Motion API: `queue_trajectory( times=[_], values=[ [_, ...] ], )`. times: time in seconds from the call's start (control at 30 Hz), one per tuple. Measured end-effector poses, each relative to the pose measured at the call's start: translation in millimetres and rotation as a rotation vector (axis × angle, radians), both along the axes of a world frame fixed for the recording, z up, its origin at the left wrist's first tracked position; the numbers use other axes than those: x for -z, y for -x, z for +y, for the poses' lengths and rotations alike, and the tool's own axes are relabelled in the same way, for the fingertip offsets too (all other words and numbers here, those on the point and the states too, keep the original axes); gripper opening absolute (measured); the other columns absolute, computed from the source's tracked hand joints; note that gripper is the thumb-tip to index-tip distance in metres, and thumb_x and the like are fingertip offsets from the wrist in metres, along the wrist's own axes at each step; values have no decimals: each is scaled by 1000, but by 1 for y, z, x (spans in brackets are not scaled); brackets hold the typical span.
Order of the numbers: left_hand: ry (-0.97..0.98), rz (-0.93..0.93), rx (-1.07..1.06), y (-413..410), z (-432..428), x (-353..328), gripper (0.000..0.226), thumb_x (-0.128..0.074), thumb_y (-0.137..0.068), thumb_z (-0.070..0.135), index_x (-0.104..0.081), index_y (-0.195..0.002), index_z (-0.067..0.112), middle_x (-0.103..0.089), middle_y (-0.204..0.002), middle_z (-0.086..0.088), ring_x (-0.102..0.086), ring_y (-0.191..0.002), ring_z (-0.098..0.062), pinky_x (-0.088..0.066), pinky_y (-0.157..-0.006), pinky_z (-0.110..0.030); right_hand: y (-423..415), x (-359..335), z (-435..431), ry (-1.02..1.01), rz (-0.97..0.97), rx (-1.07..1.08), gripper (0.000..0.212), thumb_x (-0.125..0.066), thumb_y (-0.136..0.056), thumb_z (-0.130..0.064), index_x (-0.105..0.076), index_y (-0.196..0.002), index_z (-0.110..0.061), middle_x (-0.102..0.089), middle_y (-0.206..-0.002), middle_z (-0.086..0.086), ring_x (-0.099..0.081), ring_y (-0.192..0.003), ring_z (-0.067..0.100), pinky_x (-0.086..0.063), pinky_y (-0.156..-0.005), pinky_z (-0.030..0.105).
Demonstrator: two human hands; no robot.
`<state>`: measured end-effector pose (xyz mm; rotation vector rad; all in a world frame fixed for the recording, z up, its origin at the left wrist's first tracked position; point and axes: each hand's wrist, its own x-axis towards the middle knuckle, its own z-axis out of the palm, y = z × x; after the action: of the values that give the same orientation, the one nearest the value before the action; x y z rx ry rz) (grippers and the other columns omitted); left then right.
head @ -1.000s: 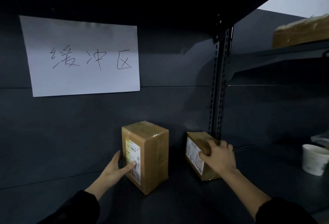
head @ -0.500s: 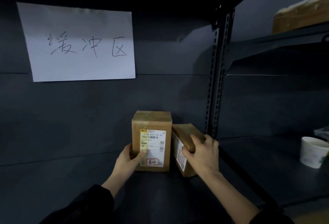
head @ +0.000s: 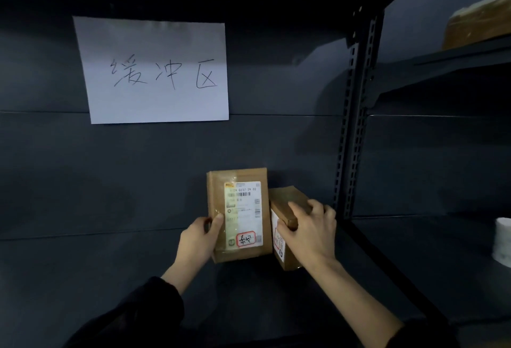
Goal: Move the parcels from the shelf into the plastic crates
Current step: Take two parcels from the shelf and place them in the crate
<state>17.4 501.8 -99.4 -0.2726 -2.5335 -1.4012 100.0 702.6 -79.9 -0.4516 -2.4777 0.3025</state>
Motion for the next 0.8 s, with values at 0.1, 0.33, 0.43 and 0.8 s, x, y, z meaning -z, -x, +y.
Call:
queue_trajectory(
  times=[0.1,0.33,0.43,0.8],
  values=[
    [34,-2,-30,2,-6,-5,42,-42,-92,52,-52,-74,15,-60,-71,1,-57,-68,-14,-39,-52,-22,3,2,-4,-6,-11,-11,56,-51,-83,-55,-48,-133,-32,-36,-143,12,-27,-128,36,-31,-104,43],
    [39,-82,-36,10,-4,-7,43,-36,-95,48,-53,-72,15,-61,-72,1,-57,-66,-11,-40,-50,-23,6,16,-7,0,-68,-3,56,-48,-83,-59,-45,-134,-35,-34,-144,12,-26,-130,35,-30,-104,42],
    [41,-89,-34,14,-3,-7,42,-36,-96,46,-53,-72,16,-60,-72,2,-56,-65,-9,-38,-49,-21,9,13,-8,-18,-99,3,57,-44,-84,-61,-42,-135,-35,-33,-145,11,-26,-131,34,-31,-104,42],
    [-6,-101,-4,20,3,-7,38,-35,-98,40,-55,-111,11,-62,-97,-1,-56,-81,-14,-39,-57,-20,48,-21,-35,-215,-294,-93,57,-29,-91,-61,-58,-119,-20,-58,-126,3,-45,-125,25,-4,-113,56]
  ],
)
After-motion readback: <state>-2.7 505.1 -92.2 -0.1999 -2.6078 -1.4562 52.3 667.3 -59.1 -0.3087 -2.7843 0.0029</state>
